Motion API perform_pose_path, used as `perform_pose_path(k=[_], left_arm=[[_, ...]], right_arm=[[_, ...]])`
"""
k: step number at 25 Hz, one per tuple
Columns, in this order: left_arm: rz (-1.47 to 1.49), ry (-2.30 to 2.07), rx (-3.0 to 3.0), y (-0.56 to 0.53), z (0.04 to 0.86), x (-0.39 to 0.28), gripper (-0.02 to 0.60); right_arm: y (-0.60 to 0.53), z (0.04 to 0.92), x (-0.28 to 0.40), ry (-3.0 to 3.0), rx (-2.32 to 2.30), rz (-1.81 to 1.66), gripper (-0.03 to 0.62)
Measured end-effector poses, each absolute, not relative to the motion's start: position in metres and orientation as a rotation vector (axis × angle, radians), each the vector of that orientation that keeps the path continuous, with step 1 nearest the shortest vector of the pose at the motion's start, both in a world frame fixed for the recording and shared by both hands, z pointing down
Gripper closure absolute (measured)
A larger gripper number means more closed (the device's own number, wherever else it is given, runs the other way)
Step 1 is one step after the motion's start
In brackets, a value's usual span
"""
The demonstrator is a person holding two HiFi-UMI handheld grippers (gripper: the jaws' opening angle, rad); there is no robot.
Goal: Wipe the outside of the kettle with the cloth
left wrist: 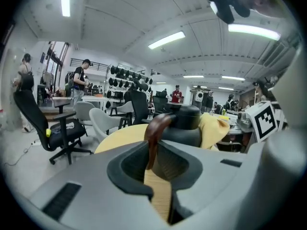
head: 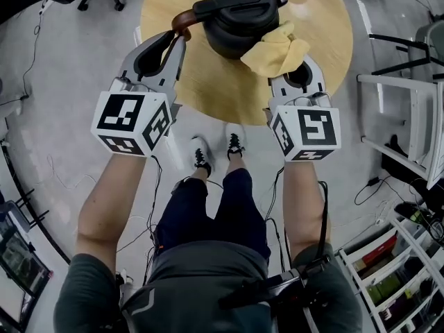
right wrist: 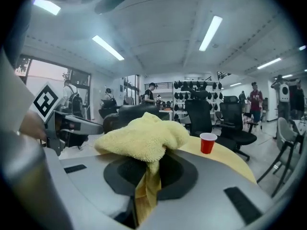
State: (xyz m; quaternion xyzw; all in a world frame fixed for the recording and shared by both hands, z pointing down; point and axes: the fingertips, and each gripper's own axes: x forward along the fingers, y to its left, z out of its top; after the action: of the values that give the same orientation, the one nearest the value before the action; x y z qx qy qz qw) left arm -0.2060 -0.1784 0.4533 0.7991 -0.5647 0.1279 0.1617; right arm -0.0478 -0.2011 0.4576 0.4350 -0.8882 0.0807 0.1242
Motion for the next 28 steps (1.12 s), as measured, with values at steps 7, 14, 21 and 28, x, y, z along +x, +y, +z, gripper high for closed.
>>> perform_pose_path(k=[7, 14, 21, 28], left_arm=[[0.472, -1.626, 2.483, -0.179, 0.451, -0.203, 0.447], [0.484, -1.505, 2.624, -0.193, 0.45, -0.193, 0.458], [0.49, -1.511, 2.559, -0.179, 0.45, -0.188, 0.465], [0.458, -1.555, 2.415, -0.154, 0.452, -0.185, 0.463]], right_arm=[[-0.199, 0.533, -0.042, -2.466, 1.226, 0.398, 0.533], [-0.201, 0.575, -0.041, -2.378, 1.205, 0.471, 0.533], [-0.185, 0.527, -0.038, -2.439, 1.21, 0.46, 0.531], [-0.17, 0.431, -0.069, -2.622, 1.165, 0.311, 0.531]])
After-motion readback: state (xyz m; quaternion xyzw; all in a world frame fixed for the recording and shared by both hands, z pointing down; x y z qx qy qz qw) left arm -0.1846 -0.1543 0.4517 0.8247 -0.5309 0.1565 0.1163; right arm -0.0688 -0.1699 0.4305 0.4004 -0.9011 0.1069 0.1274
